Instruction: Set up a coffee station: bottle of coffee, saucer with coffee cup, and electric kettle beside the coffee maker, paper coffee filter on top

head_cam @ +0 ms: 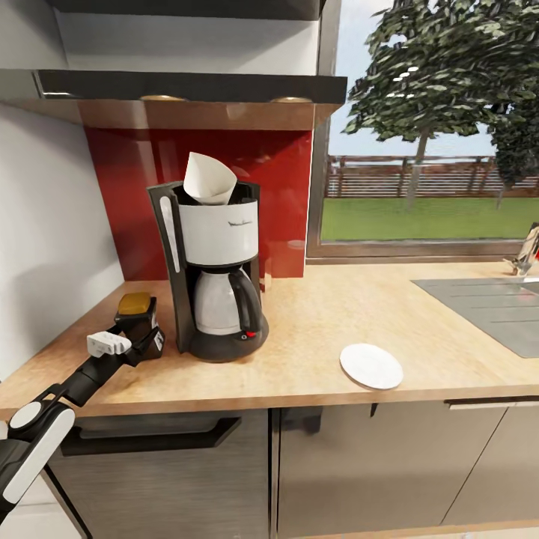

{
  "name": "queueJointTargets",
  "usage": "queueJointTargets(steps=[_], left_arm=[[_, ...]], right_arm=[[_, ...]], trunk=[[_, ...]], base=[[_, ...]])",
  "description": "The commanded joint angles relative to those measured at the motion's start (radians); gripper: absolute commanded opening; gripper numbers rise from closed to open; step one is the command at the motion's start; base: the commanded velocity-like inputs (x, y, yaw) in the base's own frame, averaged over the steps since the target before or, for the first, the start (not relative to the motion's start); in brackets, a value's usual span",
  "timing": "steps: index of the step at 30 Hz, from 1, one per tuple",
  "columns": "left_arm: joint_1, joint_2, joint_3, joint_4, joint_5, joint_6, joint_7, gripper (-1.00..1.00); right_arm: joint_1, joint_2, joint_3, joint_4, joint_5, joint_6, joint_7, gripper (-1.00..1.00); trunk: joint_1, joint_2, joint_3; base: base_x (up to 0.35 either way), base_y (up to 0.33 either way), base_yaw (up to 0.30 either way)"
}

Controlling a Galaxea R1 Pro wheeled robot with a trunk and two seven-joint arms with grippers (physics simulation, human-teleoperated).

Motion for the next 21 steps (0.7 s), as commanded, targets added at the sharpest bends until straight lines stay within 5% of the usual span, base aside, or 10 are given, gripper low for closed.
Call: queueJointTargets(steps=[1, 21], left_arm=[[0.0, 0.001, -0.015, 0.016, -0.006, -0.005, -0.003, -1.0], [0.0, 0.001, -0.014, 0.016, -0.005, -0.005, -0.002, -1.0]], right_arm=[[-0.002, -0.001, 0.008, 0.0, -0.01, -0.006, 0.001, 1.0], [-0.002, -0.001, 0.008, 0.0, -0.01, -0.006, 0.001, 1.0]], trunk=[[0.0, -0.001, -0.001], [0.0, -0.001, -0.001]], base=[[0.0, 0.0, 0.0], [0.0, 0.0, 0.0]])
